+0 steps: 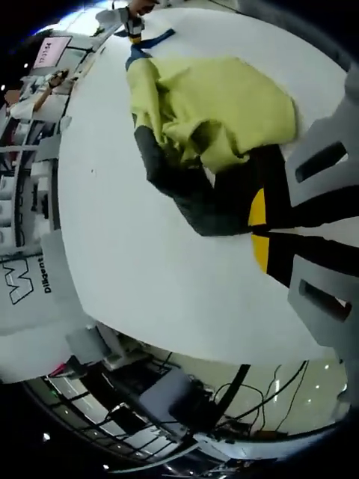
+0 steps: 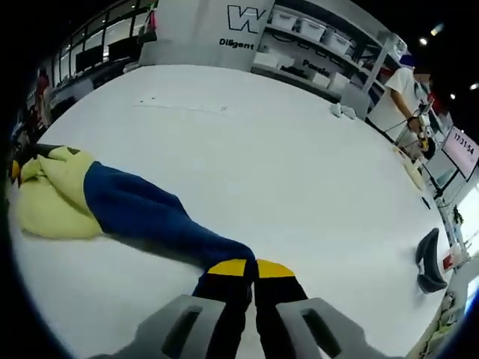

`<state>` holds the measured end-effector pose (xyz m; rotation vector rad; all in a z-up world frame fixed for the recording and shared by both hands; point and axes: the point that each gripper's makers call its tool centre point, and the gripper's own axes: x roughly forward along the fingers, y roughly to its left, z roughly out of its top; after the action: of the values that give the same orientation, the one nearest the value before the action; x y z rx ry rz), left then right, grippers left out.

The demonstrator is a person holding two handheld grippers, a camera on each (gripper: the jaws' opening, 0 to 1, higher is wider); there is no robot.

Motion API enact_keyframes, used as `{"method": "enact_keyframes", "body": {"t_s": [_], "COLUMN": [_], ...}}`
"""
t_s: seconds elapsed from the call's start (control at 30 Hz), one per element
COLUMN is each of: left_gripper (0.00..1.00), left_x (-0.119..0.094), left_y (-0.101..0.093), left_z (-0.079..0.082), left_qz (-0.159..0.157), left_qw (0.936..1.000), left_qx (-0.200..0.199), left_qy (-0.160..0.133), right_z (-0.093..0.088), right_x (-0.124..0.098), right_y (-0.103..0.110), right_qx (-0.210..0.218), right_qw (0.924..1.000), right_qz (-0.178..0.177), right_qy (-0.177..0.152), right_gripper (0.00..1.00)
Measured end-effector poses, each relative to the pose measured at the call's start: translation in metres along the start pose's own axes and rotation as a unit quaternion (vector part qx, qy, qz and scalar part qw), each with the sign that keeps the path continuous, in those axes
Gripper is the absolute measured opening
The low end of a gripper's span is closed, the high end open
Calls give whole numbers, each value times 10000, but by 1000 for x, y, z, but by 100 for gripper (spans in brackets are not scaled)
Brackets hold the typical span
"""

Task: Fold the garment on the visible template until the final outline fits inside the template.

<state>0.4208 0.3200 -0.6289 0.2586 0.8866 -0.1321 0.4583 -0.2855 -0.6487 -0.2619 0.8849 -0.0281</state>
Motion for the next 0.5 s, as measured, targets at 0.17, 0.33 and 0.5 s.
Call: {"method": "enact_keyframes", "body": {"t_s": [0.17, 0.33, 0.5], "left_gripper": [1, 1, 3], "left_x": [-3, -1, 0], "left_y": [23, 34, 31], "left_z": [7, 14, 19], "left_qz": [220, 447, 456], "left_qw": [9997, 9985, 9984], "left_qx": [36, 304, 303], "left_qy": [-51, -2, -110], "right_z": [7, 11, 15], "right_x": [7, 11, 13], "right_y": [-5, -5, -4], "right_qx": [-7, 22, -20], "right_qw": [10000, 10000, 10000], "right_qz": [7, 44, 78], "right_qy": [5, -8, -44], "right_gripper": [0, 0, 0]}}
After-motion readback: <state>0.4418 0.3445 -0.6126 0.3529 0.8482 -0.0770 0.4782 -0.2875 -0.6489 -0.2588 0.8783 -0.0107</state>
